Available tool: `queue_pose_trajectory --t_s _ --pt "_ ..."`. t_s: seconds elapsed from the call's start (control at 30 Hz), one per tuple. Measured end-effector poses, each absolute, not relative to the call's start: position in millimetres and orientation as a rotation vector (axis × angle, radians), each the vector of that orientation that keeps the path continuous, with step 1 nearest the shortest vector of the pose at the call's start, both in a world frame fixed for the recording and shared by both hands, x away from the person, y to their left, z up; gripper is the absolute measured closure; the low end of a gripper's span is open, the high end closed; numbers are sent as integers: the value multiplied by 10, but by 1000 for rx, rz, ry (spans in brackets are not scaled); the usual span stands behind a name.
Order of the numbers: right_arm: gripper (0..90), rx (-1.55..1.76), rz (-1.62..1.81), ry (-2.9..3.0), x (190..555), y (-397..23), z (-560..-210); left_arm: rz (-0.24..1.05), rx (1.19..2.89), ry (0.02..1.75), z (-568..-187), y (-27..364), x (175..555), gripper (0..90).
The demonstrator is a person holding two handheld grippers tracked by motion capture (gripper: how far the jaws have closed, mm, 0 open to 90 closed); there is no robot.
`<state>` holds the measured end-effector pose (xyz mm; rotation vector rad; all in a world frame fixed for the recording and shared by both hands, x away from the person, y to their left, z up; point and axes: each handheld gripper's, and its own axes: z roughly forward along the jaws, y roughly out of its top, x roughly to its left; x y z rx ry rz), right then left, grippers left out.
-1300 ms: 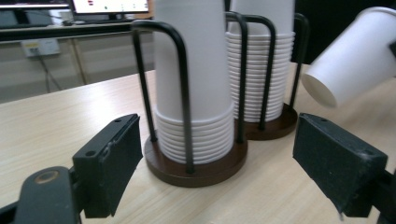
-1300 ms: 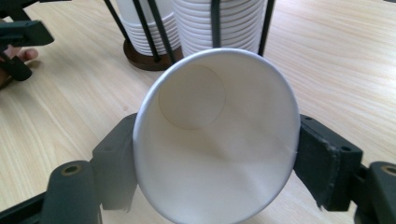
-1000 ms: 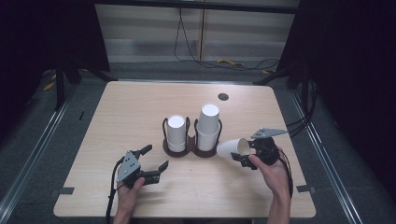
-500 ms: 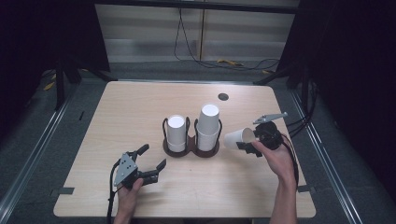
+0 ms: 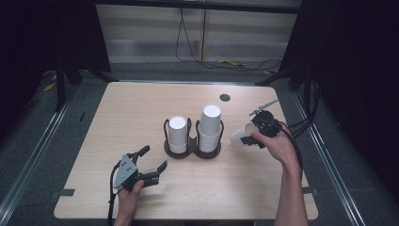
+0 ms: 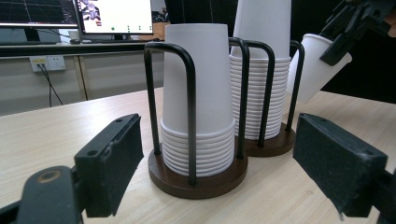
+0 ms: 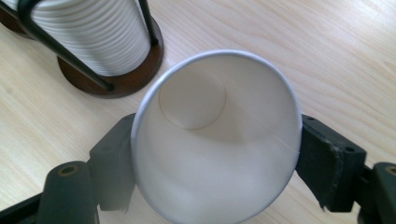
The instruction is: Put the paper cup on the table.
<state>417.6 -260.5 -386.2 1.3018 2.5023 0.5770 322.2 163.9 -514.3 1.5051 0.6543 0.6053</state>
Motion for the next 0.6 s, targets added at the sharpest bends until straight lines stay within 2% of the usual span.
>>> queue_pose_trajectory --t_s 0.6 --pt "212 1311 284 2600 4412 -2520 -3932 599 1506 642 -5145 1650 3218 163"
